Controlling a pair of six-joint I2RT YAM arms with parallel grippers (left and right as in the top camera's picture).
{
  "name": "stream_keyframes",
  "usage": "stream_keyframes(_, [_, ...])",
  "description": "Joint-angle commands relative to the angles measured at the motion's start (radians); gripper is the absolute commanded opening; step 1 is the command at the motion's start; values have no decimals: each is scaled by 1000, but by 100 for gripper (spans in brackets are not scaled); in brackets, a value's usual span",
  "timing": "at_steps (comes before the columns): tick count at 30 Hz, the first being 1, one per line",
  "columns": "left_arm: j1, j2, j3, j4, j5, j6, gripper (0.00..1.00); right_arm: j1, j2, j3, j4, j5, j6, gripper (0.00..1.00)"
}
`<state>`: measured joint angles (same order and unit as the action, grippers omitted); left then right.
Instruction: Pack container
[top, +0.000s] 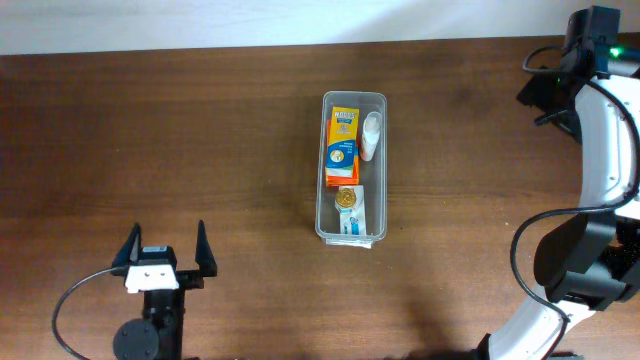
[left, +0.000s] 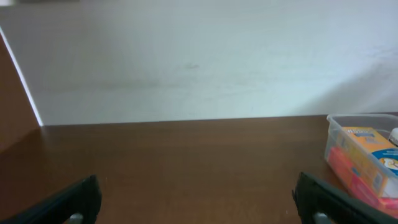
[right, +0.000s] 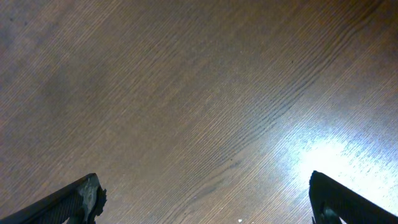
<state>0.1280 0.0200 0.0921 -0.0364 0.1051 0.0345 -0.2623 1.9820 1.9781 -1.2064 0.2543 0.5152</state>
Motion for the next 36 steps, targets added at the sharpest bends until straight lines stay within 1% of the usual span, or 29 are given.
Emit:
stream_keyframes(1, [-1,-15,-71,49,4,12,99,-6,8,-1,0,16,-6,98])
stream_keyframes(2, [-1,-15,-86,68,5,11,99,-6,8,-1,0,16,-6,98])
stream_keyframes(6, [-2,-15,-83,46,3,12,99,-6,8,-1,0,16,-6,98])
stream_keyframes(10, [-2,-15,-83,-39,7,11,99,-6,8,-1,0,16,-6,98])
stream_keyframes(36, [-2,-15,-83,-36,-8,12,100,-6,8,-1,0,16,-6,98])
